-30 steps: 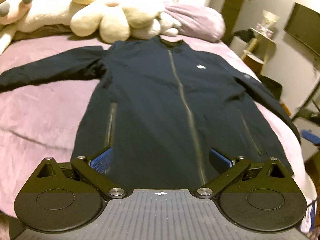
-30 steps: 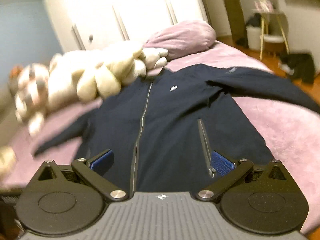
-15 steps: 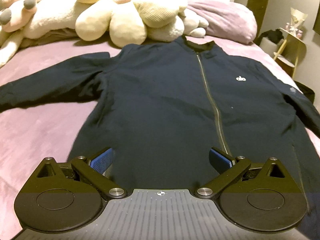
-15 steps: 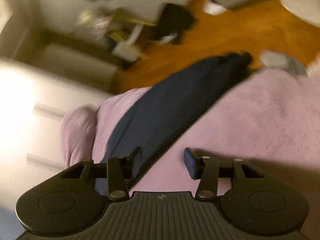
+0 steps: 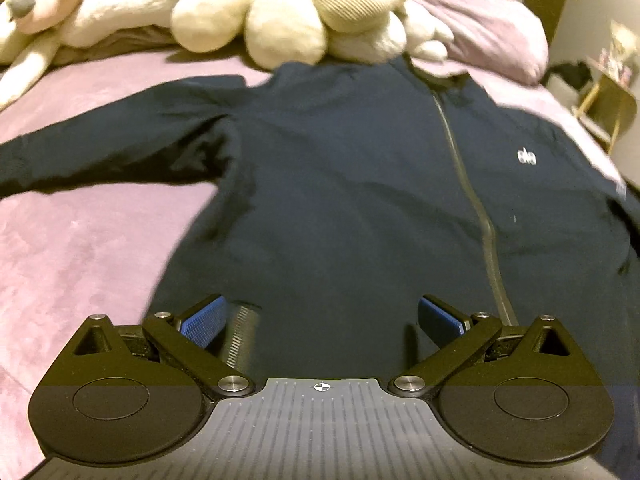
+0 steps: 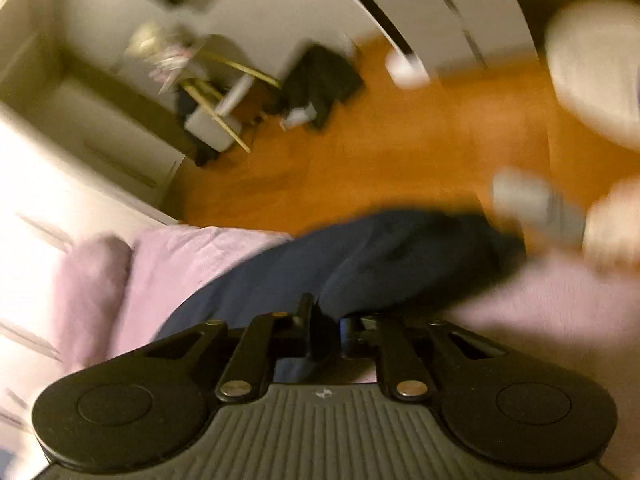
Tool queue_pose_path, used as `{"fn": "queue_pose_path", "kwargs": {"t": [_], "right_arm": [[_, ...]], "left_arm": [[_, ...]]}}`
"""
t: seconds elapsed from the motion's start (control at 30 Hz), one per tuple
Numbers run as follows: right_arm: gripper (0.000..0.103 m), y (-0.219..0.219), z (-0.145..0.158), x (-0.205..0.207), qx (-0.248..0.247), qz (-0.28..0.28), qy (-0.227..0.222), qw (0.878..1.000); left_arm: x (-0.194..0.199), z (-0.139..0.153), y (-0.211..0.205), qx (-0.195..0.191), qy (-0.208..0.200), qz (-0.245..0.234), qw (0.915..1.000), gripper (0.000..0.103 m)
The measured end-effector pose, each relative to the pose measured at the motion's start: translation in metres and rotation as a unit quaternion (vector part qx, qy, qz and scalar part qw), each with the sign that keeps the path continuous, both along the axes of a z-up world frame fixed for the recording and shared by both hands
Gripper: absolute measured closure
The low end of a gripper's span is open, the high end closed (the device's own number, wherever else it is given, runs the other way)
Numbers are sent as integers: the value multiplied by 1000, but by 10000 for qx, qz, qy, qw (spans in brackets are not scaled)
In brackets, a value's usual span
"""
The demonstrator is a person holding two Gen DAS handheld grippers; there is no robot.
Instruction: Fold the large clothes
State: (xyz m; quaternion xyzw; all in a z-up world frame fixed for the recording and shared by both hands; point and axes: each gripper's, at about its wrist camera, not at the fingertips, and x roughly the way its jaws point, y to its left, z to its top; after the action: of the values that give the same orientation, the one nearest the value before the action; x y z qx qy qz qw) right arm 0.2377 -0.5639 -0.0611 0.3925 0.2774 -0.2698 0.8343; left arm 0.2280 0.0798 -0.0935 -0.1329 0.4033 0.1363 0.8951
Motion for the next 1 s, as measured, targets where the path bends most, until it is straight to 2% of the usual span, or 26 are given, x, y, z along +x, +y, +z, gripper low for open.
{"fn": "queue_pose_path", "kwargs": {"t": [0.03, 0.07, 0.1, 0.13, 0.2, 0.27, 0.33, 0.4, 0.43, 0.47, 0.53, 0.57, 0.67, 0.73, 0.8, 0.87, 0.9, 0.93, 1.0], "right_arm": [[92, 20, 22, 10, -683, 244, 5, 9974], [92, 47, 42, 19, -1339, 603, -68, 9891], [92, 84, 61, 29, -2004, 1147, -164, 9728], [92, 118, 72, 36, -2503, 1653, -235, 9536], [91, 196, 80, 48, -3313, 2813, -399, 8997], [88, 263, 66, 56, -3723, 3847, -407, 8436], [83, 323, 32, 62, -4092, 4654, -124, 7848], [65, 366, -4, 67, -4324, 5245, 222, 7331], [48, 383, -22, 69, -4365, 5543, 505, 7069], [48, 396, -39, 71, -4412, 5697, 774, 6891], [48, 400, -47, 68, -4749, 5611, 724, 6741], [45, 396, -41, 70, -4650, 5622, 734, 6800], [35, 376, -5, 55, -3949, 5581, 412, 7286], [35, 346, 21, 50, -3313, 5299, 128, 7806], [35, 313, 35, 43, -2471, 4950, -63, 8330], [40, 280, 31, 28, -1481, 4572, -220, 8767], [44, 263, 26, 23, -1010, 4357, -257, 8940], [49, 252, 19, 18, -683, 4224, -274, 9034], [54, 231, 5, 10, -81, 3992, -265, 9164]], "left_arm": [[-2, 3, 6, -53, -84, 56, 9999, 0], [-4, 6, 10, -95, -146, 90, 9998, 0], [-5, 9, 14, -125, -208, 101, 9997, 0], [-5, 12, 17, -139, -264, 103, 9995, 0], [-6, 18, 22, -101, -312, 37, 9995, 0], [-7, 23, 25, -45, -333, -63, 9994, 0], [-8, 27, 27, -50, -391, -217, 9990, 0], [-5, 30, 29, -120, -426, -370, 9983, 0], [-2, 32, 29, -195, -456, -472, 9977, 0], [1, 32, 28, -249, -478, -533, 9971, 0], [13, 35, 25, -460, -582, -666, 9950, 0], [21, 36, 22, -574, -613, -714, 9939, 0], [56, 37, 8, -1106, -799, -1010, 9855, 0], [83, 32, -2, -1417, -832, -1242, 9785, 0], [115, 21, -14, -1706, -729, -1406, 9725, 0], [145, 6, -25, -1935, -462, -1476, 9688, 2], [156, -1, -29, -2020, -366, -1463, 9677, 14], [168, -8, -33, -2095, -221, -1454, 9667, 26], [186, -25, -38, -2245, 108, -1509, 9627, 30]]}}
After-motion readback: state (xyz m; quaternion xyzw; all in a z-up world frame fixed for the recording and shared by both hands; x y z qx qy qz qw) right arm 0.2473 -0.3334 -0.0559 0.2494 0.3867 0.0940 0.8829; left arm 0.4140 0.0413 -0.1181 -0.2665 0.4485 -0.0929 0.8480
